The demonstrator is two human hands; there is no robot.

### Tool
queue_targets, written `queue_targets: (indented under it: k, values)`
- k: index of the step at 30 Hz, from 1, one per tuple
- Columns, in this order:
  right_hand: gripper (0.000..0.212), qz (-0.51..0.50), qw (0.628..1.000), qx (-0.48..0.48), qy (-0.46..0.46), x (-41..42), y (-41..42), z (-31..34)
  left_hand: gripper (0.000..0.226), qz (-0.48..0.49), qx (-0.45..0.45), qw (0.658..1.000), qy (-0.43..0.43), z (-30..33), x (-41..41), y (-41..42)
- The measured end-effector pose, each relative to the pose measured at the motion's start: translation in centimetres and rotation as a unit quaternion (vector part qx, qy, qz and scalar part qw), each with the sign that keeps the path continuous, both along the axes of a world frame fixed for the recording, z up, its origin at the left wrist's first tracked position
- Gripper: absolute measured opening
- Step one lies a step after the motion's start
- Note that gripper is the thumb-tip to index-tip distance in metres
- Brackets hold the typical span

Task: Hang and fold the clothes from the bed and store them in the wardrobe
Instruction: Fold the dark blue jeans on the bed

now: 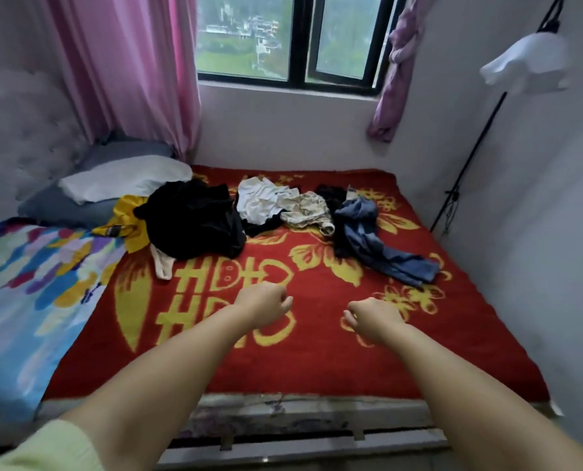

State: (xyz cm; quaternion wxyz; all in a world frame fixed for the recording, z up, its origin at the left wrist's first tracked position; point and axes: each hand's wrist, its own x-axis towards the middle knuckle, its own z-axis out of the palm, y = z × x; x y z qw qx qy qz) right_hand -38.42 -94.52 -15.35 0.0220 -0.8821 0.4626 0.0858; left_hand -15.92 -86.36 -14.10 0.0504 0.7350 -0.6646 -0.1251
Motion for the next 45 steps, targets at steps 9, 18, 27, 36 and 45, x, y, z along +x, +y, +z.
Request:
queue_targets:
  k: [9,18,27,36,45]
  values:
    - [0.030,-0.103,0.994,0.033,-0.003,-2.1,-11.1,-2.2,0.036,-0.105,0.052,0.993,-0.005,-1.6,-1.9,-16.3]
    - [0.026,-0.157,0.984,0.088,-0.012,-7.5,-26.8,-7.8,0.036,-0.096,0.103,0.989,0.039,-7.5,-6.4,-30.8]
    - [0.029,-0.144,0.981,0.119,-0.053,-9.0,-48.3,-17.2,0.033,0.056,0.162,0.973,0.155,-18.6,-10.6,-50.7]
    - [0.082,-0.166,0.964,0.149,-0.145,-5.4,-61.6,-27.0,0.071,0.354,0.081,0.853,0.374,-27.5,-12.9,-66.2]
    - [0.055,-0.193,0.930,0.196,-0.243,-3.0,-59.1,-31.6,0.033,0.443,0.077,0.726,0.521,-32.0,-13.3,-66.5]
